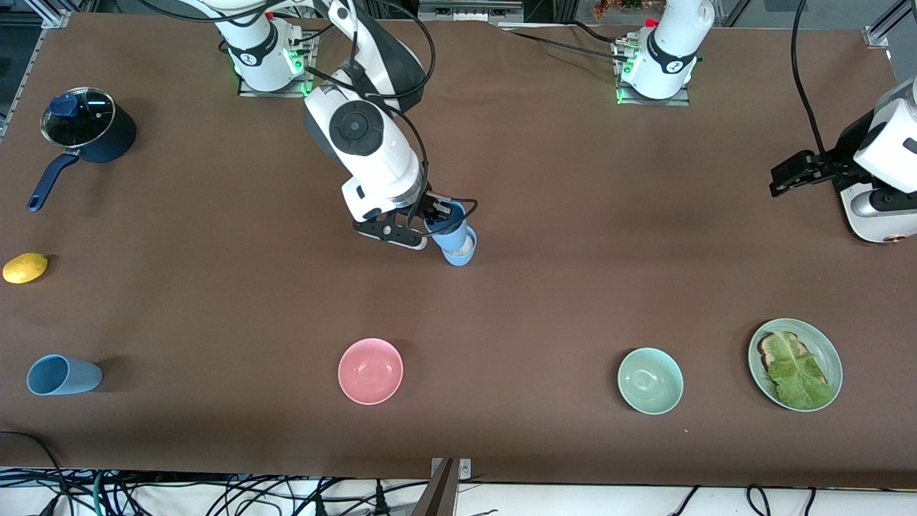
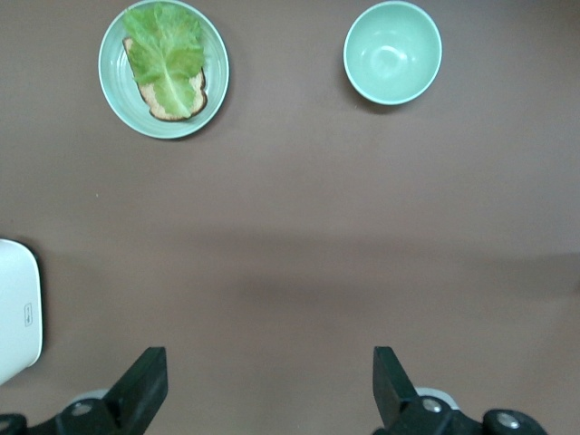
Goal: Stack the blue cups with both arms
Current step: 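Lift the blue cup with the right gripper over the tissue cup, then lower the cup into the tissue cup and open the right gripper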
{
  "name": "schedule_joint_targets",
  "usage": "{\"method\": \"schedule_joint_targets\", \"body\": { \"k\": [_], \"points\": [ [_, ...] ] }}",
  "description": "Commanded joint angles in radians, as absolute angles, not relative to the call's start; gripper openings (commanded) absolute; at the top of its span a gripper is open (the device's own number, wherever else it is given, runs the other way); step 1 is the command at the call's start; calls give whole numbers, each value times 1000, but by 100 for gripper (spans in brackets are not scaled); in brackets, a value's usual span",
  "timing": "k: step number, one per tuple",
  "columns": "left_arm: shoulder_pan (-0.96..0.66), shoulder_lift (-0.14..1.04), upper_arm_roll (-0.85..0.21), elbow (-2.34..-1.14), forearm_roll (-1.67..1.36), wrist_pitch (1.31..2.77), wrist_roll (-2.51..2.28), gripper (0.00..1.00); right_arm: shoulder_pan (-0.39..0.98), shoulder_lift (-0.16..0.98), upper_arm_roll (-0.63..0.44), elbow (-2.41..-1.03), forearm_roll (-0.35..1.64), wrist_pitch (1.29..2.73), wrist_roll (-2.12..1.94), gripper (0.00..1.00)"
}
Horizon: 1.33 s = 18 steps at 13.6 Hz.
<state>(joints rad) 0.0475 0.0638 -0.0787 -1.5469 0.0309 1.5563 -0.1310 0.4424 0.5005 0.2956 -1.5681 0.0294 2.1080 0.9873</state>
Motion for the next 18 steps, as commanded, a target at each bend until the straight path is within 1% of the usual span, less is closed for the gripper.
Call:
{"method": "schedule_joint_targets", "body": {
  "k": [1, 7, 12, 13, 14, 15, 18],
  "points": [
    [46, 83, -75, -1543, 8, 1595, -110, 100, 459, 526, 290, -1531, 6, 2115, 1005, 0],
    [57, 113, -77, -1528, 5, 1601, -110, 100, 480, 555, 290, -1531, -26, 2117, 1003, 0],
    [60, 114, -77, -1528, -2, 1603, -110, 100, 491, 584, 290, -1531, -49, 2131, 1006, 0],
    [60, 115, -78, -1528, -3, 1603, -109, 100, 489, 584, 290, -1531, -48, 2131, 1006, 13],
    [58, 118, -78, -1526, -3, 1603, -109, 100, 491, 584, 290, -1531, -49, 2131, 1006, 88],
    [58, 120, -78, -1526, -3, 1603, -109, 100, 492, 581, 288, -1531, -61, 2131, 1005, 100],
    [58, 120, -78, -1526, -3, 1605, -109, 100, 488, 569, 288, -1526, -74, 2126, 993, 100]
  ]
}}
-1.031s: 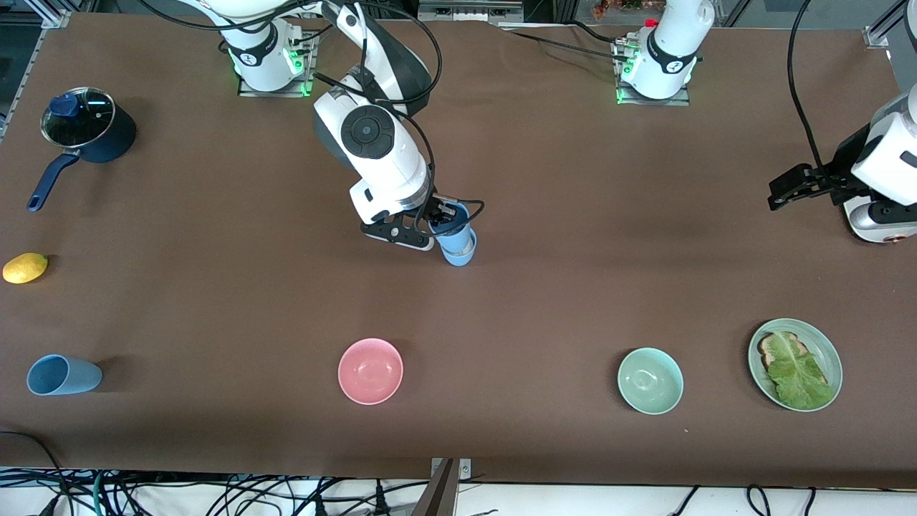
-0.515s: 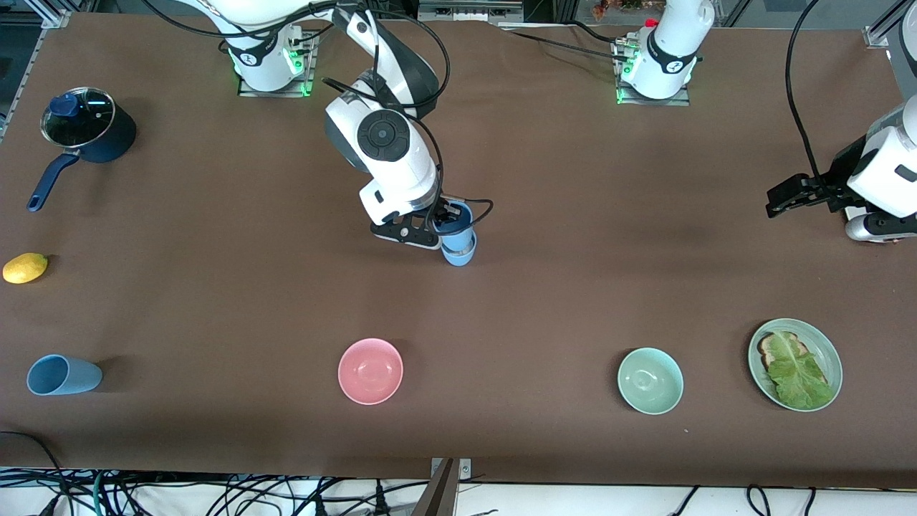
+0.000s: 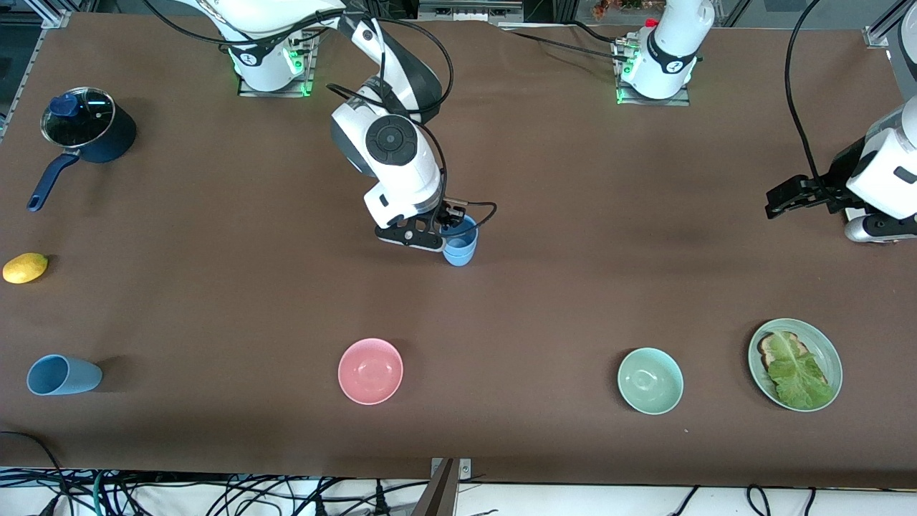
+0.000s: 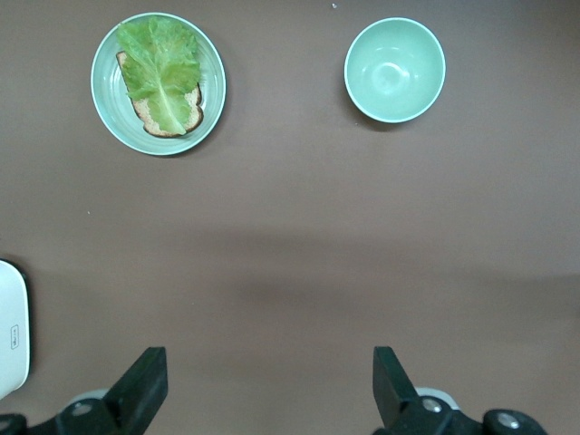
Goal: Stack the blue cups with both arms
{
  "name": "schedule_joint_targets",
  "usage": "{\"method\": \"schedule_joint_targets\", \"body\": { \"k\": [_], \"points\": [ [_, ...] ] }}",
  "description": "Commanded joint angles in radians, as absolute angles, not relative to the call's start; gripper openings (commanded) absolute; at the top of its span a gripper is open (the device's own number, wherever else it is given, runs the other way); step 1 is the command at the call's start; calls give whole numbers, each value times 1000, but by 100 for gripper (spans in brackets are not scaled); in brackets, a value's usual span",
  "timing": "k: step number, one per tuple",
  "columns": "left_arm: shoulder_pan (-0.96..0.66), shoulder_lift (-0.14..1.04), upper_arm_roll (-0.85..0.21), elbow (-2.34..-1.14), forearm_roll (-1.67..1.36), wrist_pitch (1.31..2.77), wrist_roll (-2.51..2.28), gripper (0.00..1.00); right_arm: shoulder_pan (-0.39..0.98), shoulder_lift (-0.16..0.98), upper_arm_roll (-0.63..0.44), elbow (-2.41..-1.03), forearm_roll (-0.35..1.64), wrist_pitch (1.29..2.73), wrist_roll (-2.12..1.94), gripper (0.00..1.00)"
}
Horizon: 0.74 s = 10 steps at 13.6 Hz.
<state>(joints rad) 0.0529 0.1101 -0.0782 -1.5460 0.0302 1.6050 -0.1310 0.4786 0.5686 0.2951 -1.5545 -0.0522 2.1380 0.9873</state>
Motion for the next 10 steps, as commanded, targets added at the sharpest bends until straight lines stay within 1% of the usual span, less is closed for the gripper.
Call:
{"method": "schedule_joint_targets", "body": {
  "k": [1, 2, 3, 5, 7, 10],
  "points": [
    [57, 120, -78, -1526, -3, 1605, -109, 100, 486, 558, 287, -1508, -74, 2115, 986, 100],
    [54, 120, -78, -1525, -3, 1605, -109, 100, 483, 543, 285, -1485, -75, 2094, 983, 100],
    [51, 120, -80, -1525, -3, 1605, -109, 100, 477, 520, 282, -1480, -74, 2041, 983, 100],
    [51, 120, -80, -1525, -2, 1605, -109, 100, 476, 435, 243, -1483, -75, 1999, 976, 100],
    [49, 120, -80, -1525, -2, 1605, -109, 100, 472, 362, 175, -1482, -66, 1871, 893, 100],
    [48, 120, -83, -1523, -2, 1605, -109, 100, 472, 267, 43, -1483, -46, 1722, 626, 100]
  ]
}}
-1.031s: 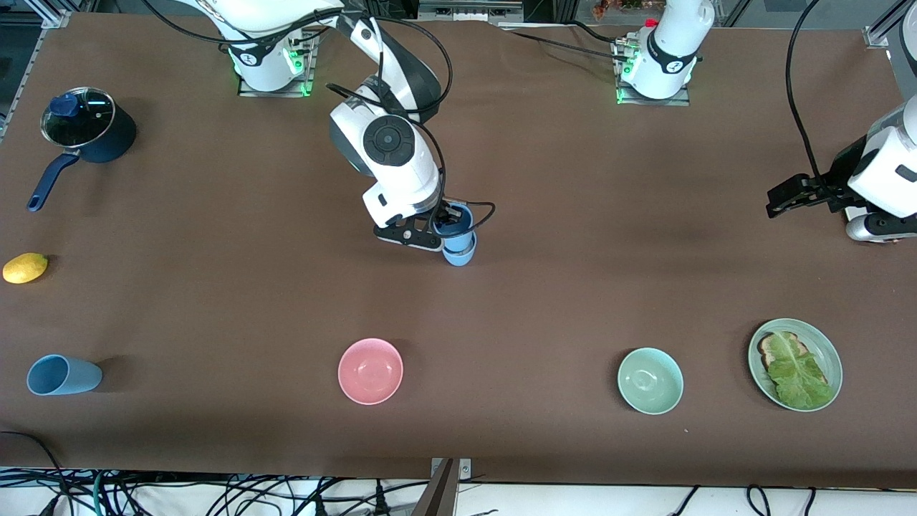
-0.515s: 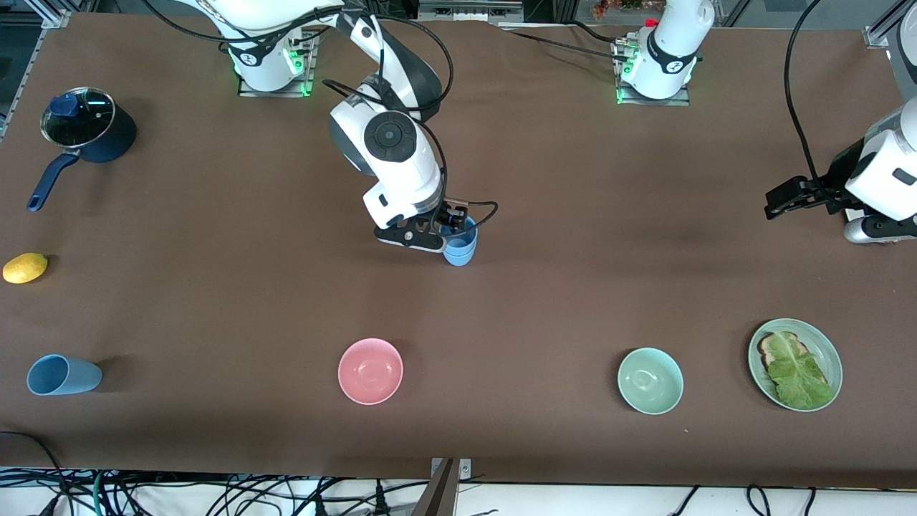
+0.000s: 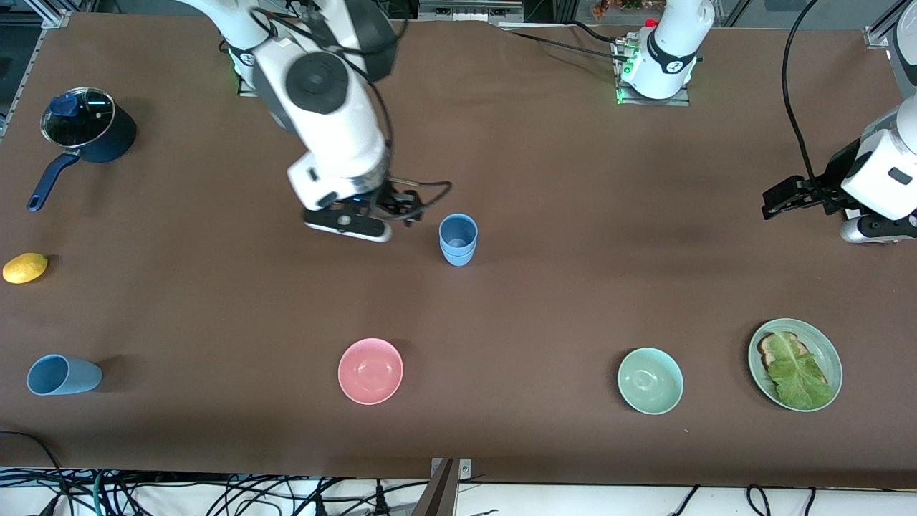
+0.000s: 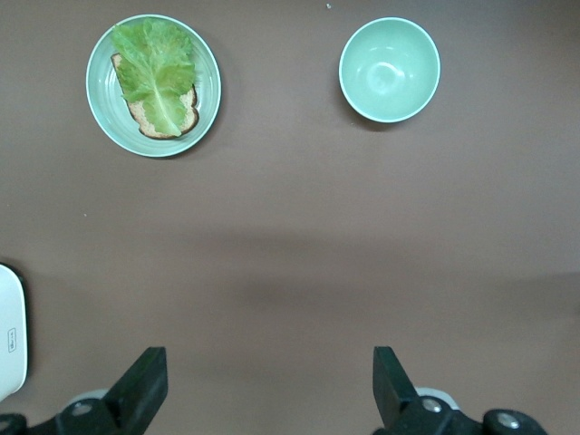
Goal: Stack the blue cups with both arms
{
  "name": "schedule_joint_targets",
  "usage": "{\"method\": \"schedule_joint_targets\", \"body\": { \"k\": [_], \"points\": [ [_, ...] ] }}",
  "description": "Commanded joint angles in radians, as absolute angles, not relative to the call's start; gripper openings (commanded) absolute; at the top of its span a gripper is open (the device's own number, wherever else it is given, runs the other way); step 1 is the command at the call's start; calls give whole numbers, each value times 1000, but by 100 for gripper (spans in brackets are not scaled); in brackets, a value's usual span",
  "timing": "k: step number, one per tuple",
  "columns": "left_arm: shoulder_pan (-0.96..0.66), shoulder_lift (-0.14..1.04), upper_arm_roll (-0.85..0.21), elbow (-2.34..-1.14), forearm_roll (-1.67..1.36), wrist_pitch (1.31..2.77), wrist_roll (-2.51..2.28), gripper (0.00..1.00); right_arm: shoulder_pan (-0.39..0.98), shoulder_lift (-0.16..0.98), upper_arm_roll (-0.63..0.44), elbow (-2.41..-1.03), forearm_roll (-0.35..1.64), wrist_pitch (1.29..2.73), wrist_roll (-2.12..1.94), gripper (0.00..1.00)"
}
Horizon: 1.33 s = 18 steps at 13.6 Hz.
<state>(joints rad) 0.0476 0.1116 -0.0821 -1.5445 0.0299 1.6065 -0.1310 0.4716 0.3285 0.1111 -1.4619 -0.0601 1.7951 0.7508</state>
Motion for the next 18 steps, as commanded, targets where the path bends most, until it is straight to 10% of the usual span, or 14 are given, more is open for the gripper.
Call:
{"method": "schedule_joint_targets", "body": {
  "k": [1, 9, 18],
  "points": [
    [48, 120, -83, -1523, -2, 1605, -110, 100, 472, 243, 0, -1483, -40, 1677, 576, 100],
    [48, 120, -83, -1523, -14, 1605, -109, 100, 463, 158, -360, -1499, 70, 1505, 36, 100],
    [49, 120, -83, -1523, -14, 1621, -106, 100, 17, -3, -12, -1631, -6, 1569, -38, 100]
  ]
}}
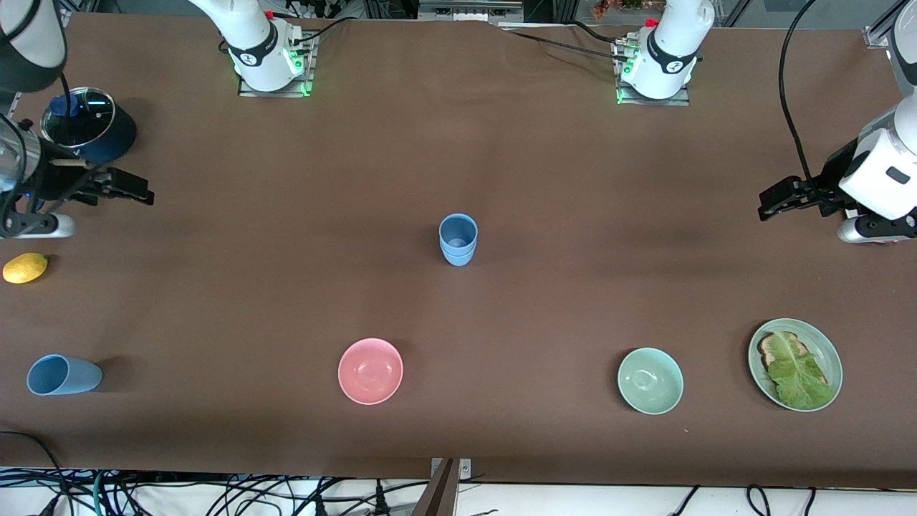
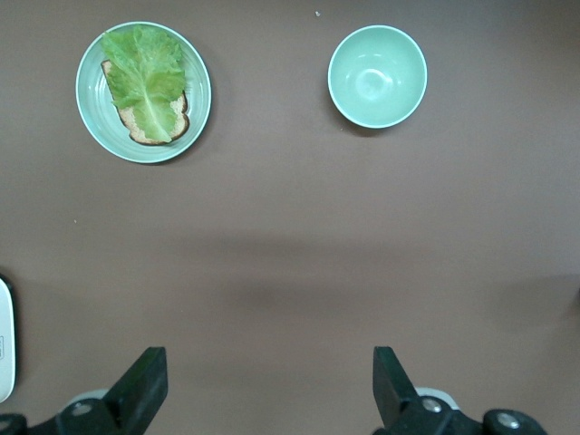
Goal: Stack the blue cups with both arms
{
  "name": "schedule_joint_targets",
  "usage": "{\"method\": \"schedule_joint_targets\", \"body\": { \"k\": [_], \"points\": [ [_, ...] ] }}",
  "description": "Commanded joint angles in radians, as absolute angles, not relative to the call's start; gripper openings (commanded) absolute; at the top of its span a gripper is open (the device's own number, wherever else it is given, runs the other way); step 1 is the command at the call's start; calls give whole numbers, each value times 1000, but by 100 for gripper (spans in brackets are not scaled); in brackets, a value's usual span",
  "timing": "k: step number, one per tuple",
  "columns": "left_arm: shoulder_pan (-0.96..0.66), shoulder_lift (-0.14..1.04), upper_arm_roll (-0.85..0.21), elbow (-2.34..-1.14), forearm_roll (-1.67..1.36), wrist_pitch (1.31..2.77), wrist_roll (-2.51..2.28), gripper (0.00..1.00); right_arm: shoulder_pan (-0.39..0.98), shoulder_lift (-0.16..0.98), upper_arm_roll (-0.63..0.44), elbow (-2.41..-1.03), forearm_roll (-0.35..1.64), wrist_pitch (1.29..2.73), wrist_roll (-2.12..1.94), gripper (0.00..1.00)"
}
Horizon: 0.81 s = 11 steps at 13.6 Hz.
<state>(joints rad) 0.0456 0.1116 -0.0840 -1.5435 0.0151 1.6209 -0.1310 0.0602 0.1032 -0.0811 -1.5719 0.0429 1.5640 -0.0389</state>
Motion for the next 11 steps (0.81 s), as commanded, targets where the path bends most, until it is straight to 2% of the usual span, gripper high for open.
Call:
{"method": "schedule_joint_targets", "body": {
  "k": [1, 3, 11],
  "points": [
    [49, 120, -83, -1523, -12, 1621, -92, 100, 12, -8, -11, -1622, -14, 1550, -37, 100],
    [51, 117, -83, -1523, -14, 1620, -26, 100, 12, -17, -11, -1627, -8, 1511, 10, 100],
    [51, 114, -87, -1525, -15, 1614, -23, 100, 14, -9, -9, -1629, -5, 1528, 103, 100]
  ]
}}
